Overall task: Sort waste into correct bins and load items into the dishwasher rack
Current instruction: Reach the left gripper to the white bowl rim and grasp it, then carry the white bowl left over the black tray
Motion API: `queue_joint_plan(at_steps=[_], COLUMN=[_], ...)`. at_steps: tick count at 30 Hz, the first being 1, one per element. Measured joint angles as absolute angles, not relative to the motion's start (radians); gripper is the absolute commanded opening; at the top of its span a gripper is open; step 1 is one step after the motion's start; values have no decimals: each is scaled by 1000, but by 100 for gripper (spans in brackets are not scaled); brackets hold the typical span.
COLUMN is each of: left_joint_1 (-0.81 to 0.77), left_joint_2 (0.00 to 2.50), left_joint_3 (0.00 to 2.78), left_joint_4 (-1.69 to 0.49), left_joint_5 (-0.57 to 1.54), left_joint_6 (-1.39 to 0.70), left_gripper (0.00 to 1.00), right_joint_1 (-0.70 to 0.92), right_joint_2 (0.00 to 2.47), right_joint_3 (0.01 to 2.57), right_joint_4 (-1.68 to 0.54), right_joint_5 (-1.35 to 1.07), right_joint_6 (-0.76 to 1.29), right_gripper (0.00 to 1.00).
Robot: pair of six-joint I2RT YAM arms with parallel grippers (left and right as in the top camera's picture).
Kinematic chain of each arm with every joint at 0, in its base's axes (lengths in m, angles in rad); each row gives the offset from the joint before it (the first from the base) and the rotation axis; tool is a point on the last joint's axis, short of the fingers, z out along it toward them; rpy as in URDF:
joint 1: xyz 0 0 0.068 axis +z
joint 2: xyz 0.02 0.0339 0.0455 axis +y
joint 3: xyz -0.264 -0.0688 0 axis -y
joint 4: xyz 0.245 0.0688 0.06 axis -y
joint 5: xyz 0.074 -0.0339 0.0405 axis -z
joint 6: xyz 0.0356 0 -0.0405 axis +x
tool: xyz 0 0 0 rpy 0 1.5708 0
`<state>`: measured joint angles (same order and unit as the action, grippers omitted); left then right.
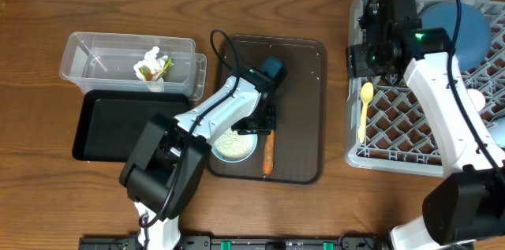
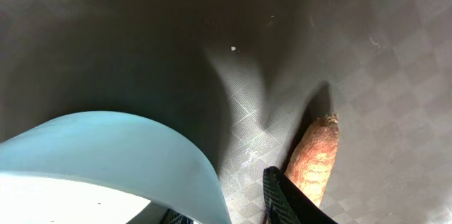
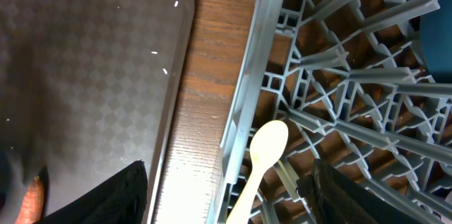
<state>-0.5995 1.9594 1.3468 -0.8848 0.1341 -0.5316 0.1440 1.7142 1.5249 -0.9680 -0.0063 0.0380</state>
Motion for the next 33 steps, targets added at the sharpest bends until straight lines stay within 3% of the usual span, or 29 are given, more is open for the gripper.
queue_joint_plan(at_steps=[5,18,33], left_joint_1=[-599,-601,-577], left_joint_2=[1961,2009,1927], left_joint_3=[1347,1347,1347], left_joint_4=[-884,-887,-937], left_joint_5=[112,88,7], left_joint_6=[-532,-547,-500], left_gripper=[32,6,6], right_joint_1=[144,144,144], right_joint_2=[1714,1714,1714], right_joint_3=[1525,1525,1525], right_joint_4=[-968,-972,-976], right_joint_5=[-6,-6,-6], right_joint_6=[38,38,38], right_gripper=[72,72,72])
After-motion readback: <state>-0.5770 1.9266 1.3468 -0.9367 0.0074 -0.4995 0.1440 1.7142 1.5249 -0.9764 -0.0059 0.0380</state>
